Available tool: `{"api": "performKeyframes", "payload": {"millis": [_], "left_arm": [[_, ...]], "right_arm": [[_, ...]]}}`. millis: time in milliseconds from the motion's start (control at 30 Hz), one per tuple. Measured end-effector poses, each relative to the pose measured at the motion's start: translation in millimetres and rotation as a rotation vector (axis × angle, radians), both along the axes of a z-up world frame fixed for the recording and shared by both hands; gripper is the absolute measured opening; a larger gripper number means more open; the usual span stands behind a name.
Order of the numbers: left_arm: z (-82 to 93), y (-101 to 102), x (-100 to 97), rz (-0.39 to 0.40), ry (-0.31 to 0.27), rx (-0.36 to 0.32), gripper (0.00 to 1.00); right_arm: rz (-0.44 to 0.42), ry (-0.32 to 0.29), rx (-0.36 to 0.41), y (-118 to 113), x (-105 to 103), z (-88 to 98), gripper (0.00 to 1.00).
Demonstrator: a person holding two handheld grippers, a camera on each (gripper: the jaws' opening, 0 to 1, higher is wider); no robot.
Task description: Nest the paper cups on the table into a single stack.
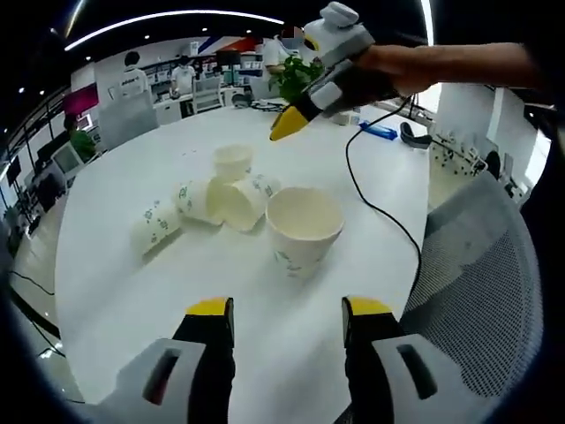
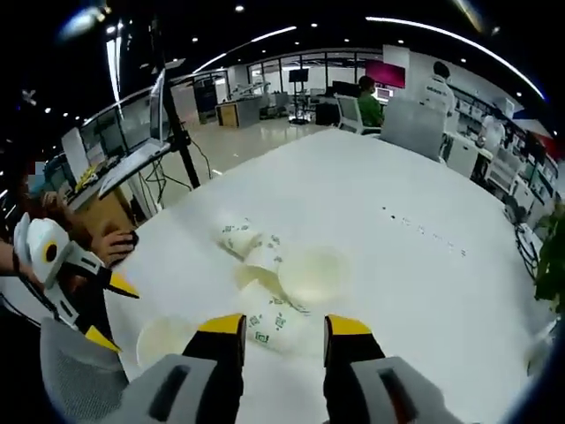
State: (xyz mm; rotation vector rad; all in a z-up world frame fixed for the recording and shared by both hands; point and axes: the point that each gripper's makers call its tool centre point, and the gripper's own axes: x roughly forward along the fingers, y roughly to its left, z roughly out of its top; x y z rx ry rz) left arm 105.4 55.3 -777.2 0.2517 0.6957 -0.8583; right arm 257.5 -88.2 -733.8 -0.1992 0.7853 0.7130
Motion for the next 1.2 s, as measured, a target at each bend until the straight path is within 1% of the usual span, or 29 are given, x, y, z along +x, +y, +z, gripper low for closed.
{"api": "performKeyframes", "payload": {"millis": [67,133,167,233,267,433,567,600,700,733,767,833,967,1000,1100,1167,1200], "left_arm": [[0.6,3,-0.3,0.011,0.002,-0.002,0.48],[0.0,6,-1.1,0.019,0.003,0.001,0.48],[-0.9,7,-0.7,0.021,0.006,-0.001,0.48],[-1.2,9,-1.0,0.026,0.007,0.000,0.48],[-0.7,11,-1.7,0.031,0.008,0.000,0.48],[-1.0,16,0.4,0.046,0.014,-0.001,0.48],[-0.7,16,0.3,0.052,0.016,-0.003,0.48],[-0.7,16,0.5,0.052,0.016,-0.002,0.48],[0.3,17,1.0,0.058,0.019,-0.006,0.47],[0.4,17,0.8,0.060,0.021,-0.007,0.47],[-0.2,18,1.1,0.060,0.022,-0.008,0.47],[-1.0,20,0.6,0.062,0.023,-0.005,0.47],[-2.8,24,-1.6,0.071,0.032,-0.005,0.47],[-3.3,24,-2.2,0.073,0.034,-0.005,0.47],[-5.8,28,-2.4,0.080,0.040,-0.005,0.47],[-6.7,30,-2.7,0.088,0.045,-0.007,0.47],[-6.9,31,-2.8,0.090,0.046,-0.007,0.47]], "right_arm": [[-0.072,0.012,-0.004,-8,10,-0.3,0.34],[-0.106,0.023,0.002,-11,14,-0.3,0.34],[-0.137,0.038,0.014,-13,18,-0.6,0.34],[-0.167,0.048,0.037,-17,30,-4.9,0.34],[-0.178,0.057,0.049,-16,28,-2.4,0.34],[-0.207,0.077,0.062,-16,26,-1.5,0.34],[-0.234,0.101,0.082,-23,48,-18.0,0.34],[-0.237,0.107,0.079,-20,41,-14.7,0.34],[-0.240,0.114,0.080,-17,37,-13.9,0.33],[-0.241,0.120,0.082,-19,47,-20.3,0.33],[-0.244,0.125,0.084,-19,52,-23.7,0.33],[-0.249,0.128,0.086,-19,54,-26.2,0.33],[-0.256,0.140,0.079,-17,65,-35.3,0.33],[-0.255,0.144,0.078,-15,59,-33.0,0.33],[-0.251,0.153,0.074,-11,60,-35.7,0.33],[-0.249,0.163,0.074,-11,73,-44.4,0.32],[-0.247,0.165,0.074,-11,73,-45.3,0.32]]}}
